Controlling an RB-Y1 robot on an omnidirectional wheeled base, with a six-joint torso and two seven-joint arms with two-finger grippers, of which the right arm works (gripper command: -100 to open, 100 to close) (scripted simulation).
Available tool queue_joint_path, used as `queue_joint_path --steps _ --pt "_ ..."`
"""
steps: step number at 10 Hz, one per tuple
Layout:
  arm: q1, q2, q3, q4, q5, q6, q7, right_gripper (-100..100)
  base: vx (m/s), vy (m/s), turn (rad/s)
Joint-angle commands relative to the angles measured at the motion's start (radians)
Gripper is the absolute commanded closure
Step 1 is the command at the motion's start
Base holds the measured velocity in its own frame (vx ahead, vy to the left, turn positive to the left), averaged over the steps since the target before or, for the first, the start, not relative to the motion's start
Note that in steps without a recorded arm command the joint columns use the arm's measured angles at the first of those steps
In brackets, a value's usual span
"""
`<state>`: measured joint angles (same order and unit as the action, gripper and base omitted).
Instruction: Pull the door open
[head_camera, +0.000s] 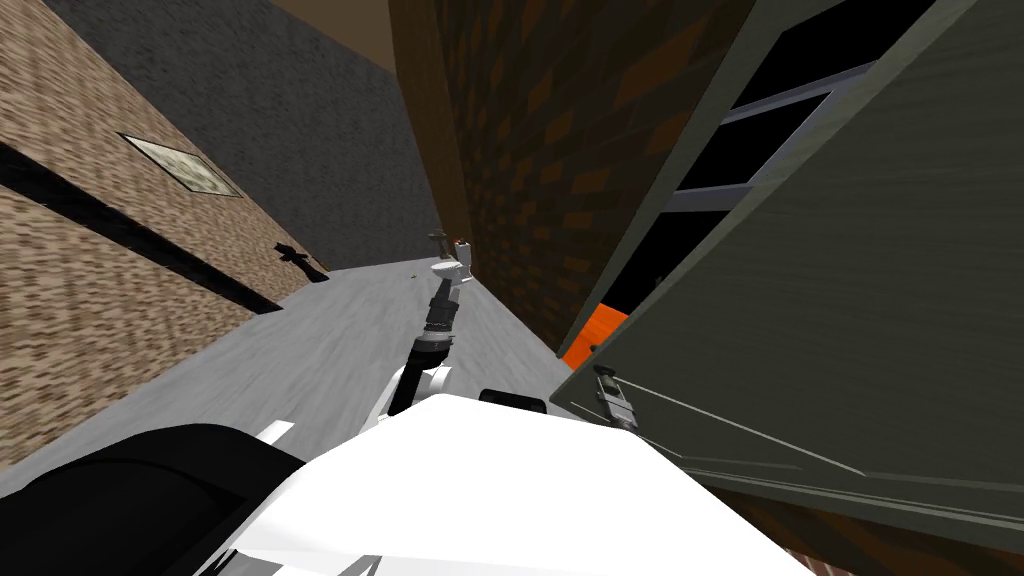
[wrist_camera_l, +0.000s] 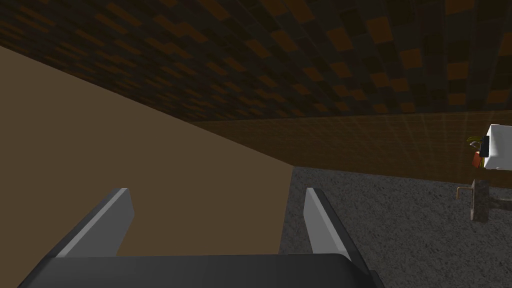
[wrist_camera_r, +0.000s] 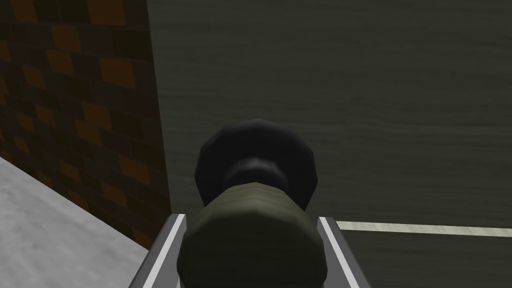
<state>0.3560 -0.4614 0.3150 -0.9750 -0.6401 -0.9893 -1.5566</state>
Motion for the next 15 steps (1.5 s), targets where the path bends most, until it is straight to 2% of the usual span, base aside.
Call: queue_joint_path --steps 1,2,3,11,12,13,15 --pt "0.01 -0.018 0.015 -0.004 0.009 -0.02 -0.02 100 -0.248 0.003 0.109" --pt "0.014 -0.026 0.023 -0.003 0.014 -0.028 -0.03 100 -0.216 -0.012 0.077" --pt "0.009 -0.019 0.019 0.001 0.012 -0.018 -0.021 100 -0.094 -0.007 0.015" --pt "0.026 -0.078 0.085 0.049 0.051 -0.115 -0.105 100 -0.207 -0.026 0.123" --pt "0.027 -0.082 0.089 0.053 0.054 -0.122 -0.111 100 -0.213 -0.039 0.102" --pt "0.026 -0.077 0.087 0.054 0.052 -0.111 -0.106 100 -0.088 -0.014 0.021" --pt "0.02 -0.085 0.098 0.071 0.063 -0.125 -0.123 100 -0.209 -0.041 0.156"
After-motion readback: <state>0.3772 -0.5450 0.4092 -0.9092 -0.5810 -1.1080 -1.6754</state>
